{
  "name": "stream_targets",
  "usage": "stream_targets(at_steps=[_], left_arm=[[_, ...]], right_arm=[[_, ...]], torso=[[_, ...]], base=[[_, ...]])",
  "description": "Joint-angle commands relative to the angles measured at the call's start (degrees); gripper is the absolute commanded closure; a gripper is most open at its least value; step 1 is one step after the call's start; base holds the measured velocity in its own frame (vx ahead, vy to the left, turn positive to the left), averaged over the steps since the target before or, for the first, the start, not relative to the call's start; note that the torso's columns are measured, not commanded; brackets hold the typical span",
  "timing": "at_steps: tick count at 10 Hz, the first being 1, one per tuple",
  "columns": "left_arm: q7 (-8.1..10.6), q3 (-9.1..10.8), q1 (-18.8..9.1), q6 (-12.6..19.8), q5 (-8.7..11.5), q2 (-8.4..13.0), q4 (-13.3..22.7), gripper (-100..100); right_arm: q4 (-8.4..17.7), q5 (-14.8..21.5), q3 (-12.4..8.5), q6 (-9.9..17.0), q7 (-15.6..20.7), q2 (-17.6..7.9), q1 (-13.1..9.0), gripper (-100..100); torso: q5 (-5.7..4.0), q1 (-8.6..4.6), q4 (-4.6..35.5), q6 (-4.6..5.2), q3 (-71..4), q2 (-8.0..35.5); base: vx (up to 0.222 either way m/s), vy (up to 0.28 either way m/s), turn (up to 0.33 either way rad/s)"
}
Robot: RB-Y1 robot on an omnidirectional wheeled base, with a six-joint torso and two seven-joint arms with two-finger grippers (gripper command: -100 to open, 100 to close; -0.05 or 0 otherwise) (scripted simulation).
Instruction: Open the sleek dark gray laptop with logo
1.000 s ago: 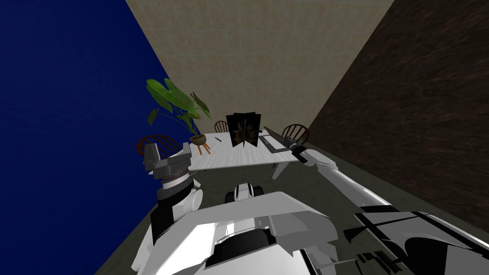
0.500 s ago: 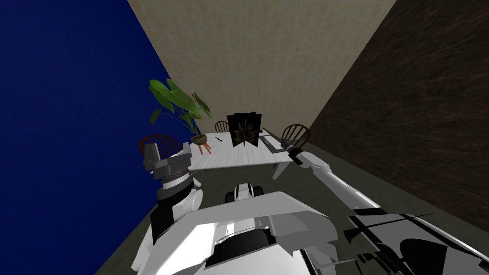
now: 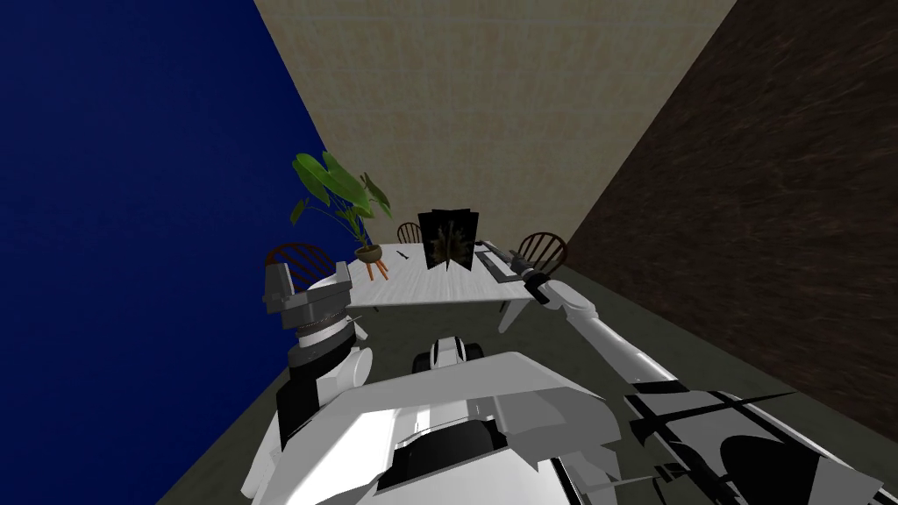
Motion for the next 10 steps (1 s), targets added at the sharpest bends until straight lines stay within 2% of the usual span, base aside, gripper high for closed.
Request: stream_targets(at_steps=[1, 2, 3, 4, 5, 10], left_arm=[[0.00, 0.00, 0.00, 0.00, 0.00, 0.00, 0.00, 0], [0.00, 0.00, 0.00, 0.00, 0.00, 0.00, 0.00, 0], [0.00, 0.00, 0.00, 0.00, 0.00, 0.00, 0.00, 0], [0.00, -0.01, 0.01, 0.00, 0.00, -0.01, 0.00, 0], [0.00, -0.01, 0.01, -0.01, 0.00, -0.01, -0.01, 0], [0.00, -0.01, 0.00, 0.00, 0.00, -0.01, 0.00, 0]], right_arm=[[-0.08, 0.07, 1.19, 0.21, 0.13, 3.18, -0.39, -100], [-0.14, 0.14, 0.15, -0.87, 0.38, 2.83, -0.21, -100], [0.37, -0.42, -0.04, -1.09, -0.44, 1.32, -0.51, -100], [0.19, -0.14, 0.07, -1.10, 0.05, 2.14, -0.42, -100], [0.85, -1.16, -0.32, -1.60, -1.43, -0.29, -0.65, -100], [2.35, -3.63, -1.21, -2.77, -4.87, -6.10, -1.16, -100]], torso=[[0.07, 0.14, 0.05, -0.07, 0.07, 0.12], [0.13, 0.25, 0.11, -0.13, 0.13, 0.21], [0.32, 0.74, 0.20, -0.21, 0.15, 0.25], [0.52, 1.20, 0.22, -0.32, 0.07, 0.13], [0.53, 1.18, 0.28, -0.35, 0.19, 0.36], [0.43, 0.89, 0.34, -0.35, 0.30, 0.51]], base=[[-0.044, -0.147, 0.048], [-0.021, -0.065, 0.024], [0.067, 0.029, 0.033], [0.046, 0.016, 0.006], [0.009, 0.033, -0.010], [-0.003, 0.055, -0.009]])
